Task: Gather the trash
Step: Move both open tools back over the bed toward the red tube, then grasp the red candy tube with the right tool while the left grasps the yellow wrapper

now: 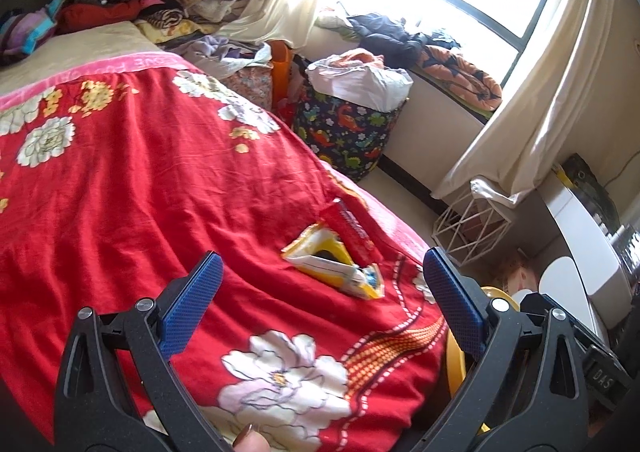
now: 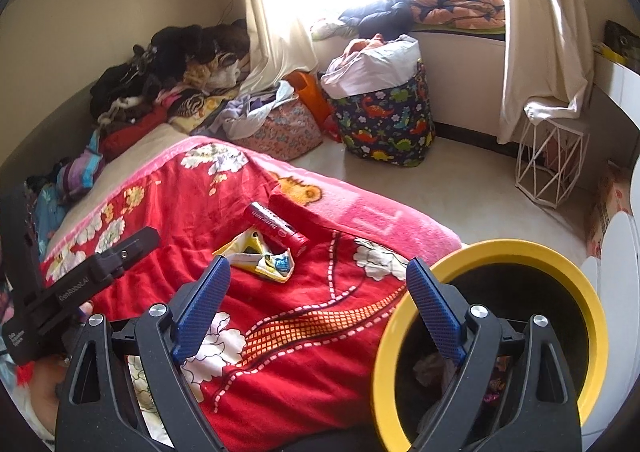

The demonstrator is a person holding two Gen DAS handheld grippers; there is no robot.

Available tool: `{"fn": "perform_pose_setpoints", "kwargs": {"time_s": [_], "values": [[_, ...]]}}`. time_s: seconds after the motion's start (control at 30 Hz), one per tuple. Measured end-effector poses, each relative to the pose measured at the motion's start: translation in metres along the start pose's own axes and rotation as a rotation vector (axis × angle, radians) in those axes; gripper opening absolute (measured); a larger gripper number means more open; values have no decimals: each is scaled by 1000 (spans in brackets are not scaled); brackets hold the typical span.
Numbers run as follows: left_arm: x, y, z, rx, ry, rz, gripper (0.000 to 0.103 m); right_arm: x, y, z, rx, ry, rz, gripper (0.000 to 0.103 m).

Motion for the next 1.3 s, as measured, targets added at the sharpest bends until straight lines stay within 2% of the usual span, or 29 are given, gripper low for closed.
{"fn": "perform_pose_setpoints", "kwargs": {"time_s": [0.13, 0.3, 0.37, 0.6, 0.67, 0.87, 1.0, 1.3], "values": [[2, 14, 2, -17, 13, 15, 92, 19, 14, 5, -46, 19, 8, 87], [10, 29, 1, -42, 49, 14, 79, 43, 24, 10, -87, 48, 2, 86], [14, 33, 1, -50, 65, 7, 69, 57, 28, 11, -109, 67, -4, 83], [30, 42, -4, -66, 119, -8, 52, 104, 37, 10, -186, 138, -25, 73], [35, 43, -5, -70, 135, -10, 45, 118, 40, 9, -208, 159, -25, 70], [53, 47, -8, -86, 178, -21, 38, 153, 41, 6, -275, 206, -48, 63], [65, 47, -8, -92, 202, -29, 38, 171, 36, 4, -288, 239, -61, 60], [93, 46, -7, -110, 257, -47, 34, 196, 39, -1, -313, 277, -19, 55]]}}
Point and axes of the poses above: each gripper's, at about its wrist camera, not at the fingertips, and x roughly the way its jaws point, y to its left, z to its top, the point moved 9 cm from there along x, roughly the way its jaws point, and after that the axes turned 3 degrees about y, right-handed, at the moved point
